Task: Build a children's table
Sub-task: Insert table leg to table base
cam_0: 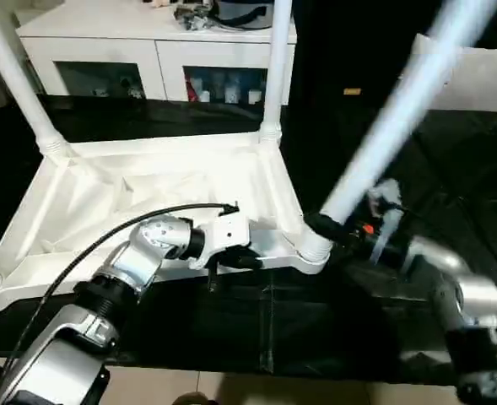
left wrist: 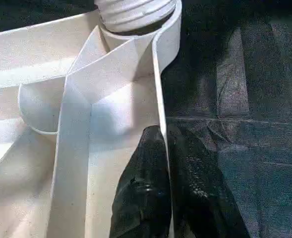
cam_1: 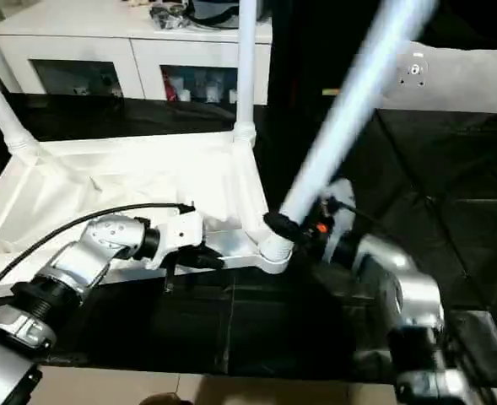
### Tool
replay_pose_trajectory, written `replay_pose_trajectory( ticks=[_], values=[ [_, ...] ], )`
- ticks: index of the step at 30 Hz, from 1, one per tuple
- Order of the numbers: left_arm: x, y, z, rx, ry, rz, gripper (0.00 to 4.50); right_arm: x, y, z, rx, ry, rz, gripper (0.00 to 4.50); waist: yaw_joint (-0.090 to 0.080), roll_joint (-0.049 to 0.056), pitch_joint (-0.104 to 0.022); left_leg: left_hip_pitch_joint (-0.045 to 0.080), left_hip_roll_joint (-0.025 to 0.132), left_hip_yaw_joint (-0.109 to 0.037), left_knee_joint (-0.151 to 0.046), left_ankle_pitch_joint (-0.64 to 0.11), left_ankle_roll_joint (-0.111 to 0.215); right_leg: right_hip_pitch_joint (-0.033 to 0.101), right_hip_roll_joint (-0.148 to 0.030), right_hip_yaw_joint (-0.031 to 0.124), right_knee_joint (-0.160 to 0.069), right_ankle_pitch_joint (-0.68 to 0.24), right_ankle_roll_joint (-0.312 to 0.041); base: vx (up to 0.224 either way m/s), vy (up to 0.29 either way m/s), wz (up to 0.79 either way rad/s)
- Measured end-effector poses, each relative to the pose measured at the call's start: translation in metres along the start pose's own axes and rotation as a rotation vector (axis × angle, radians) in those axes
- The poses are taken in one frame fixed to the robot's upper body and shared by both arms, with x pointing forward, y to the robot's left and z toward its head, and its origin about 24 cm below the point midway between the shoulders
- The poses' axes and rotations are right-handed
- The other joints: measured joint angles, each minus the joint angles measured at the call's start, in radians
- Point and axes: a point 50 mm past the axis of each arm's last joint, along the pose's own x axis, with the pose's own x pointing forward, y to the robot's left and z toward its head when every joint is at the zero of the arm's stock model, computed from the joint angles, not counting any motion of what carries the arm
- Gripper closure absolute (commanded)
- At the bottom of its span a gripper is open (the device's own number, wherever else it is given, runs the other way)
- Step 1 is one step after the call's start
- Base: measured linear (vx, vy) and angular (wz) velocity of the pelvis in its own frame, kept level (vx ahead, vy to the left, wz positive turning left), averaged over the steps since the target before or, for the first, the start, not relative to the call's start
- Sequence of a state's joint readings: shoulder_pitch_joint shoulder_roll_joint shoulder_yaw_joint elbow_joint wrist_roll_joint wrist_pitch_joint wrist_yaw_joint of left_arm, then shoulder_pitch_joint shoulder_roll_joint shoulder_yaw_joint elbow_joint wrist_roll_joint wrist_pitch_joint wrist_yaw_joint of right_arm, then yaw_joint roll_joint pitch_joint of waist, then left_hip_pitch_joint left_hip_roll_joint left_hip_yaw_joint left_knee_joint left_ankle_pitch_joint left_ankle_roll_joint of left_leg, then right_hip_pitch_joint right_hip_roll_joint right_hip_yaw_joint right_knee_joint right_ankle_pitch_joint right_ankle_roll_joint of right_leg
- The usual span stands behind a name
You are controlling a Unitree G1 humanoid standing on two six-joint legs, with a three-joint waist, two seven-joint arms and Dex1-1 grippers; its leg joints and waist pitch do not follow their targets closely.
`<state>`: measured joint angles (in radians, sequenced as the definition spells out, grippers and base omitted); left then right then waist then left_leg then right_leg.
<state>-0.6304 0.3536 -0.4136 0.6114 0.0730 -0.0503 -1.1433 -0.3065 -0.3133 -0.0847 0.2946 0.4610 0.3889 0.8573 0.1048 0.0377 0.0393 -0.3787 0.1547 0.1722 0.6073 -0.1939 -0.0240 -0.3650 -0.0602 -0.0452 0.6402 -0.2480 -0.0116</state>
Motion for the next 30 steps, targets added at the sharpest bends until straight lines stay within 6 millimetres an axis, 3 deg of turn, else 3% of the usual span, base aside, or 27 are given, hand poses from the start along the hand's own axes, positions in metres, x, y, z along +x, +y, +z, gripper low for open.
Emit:
replay_pose_trajectory(
  ticks=[4,12,20,24,30],
  values=[
    [0.002,0.000,-0.001,-0.008,-0.004,-0.001,4.50,-0.006,0.001,-0.008,-0.002,-0.065,-0.025,2.62,0.004,0.015,-0.003,0.000,0.000,0.001,-0.001,0.000,0.000,0.000,0.000,0.001,-0.001,0.000,0.000,0.000,0.000,0.00],
    [0.002,0.001,-0.002,0.009,0.017,-0.010,4.50,0.002,0.009,0.003,-0.255,0.058,0.020,2.62,0.000,0.026,-0.005,0.009,0.000,0.001,-0.006,0.000,-0.001,0.007,0.000,0.000,-0.004,0.000,0.000,0.000,0.000,0.00],
    [0.001,0.002,-0.002,0.033,0.033,-0.035,4.50,0.010,0.010,0.011,-0.360,0.210,0.129,2.62,-0.005,0.024,-0.005,0.015,0.000,0.001,-0.010,0.000,-0.001,0.016,0.000,0.000,-0.012,0.000,0.001,0.000,0.000,0.00],
    [0.001,0.006,-0.001,0.054,0.053,-0.040,4.50,0.014,0.011,0.012,-0.398,0.259,0.166,2.62,-0.004,0.015,-0.006,0.014,0.000,0.001,-0.011,0.000,-0.001,0.016,0.000,-0.001,-0.013,0.000,0.001,0.000,0.000,0.00],
    [-0.004,0.012,-0.001,0.078,0.072,-0.058,4.50,0.016,0.013,0.014,-0.401,0.272,0.211,2.62,-0.007,0.010,-0.006,0.013,0.000,0.002,-0.016,0.000,-0.001,0.016,0.001,-0.001,-0.020,0.000,0.001,0.000,0.000,0.00]
  ],
)
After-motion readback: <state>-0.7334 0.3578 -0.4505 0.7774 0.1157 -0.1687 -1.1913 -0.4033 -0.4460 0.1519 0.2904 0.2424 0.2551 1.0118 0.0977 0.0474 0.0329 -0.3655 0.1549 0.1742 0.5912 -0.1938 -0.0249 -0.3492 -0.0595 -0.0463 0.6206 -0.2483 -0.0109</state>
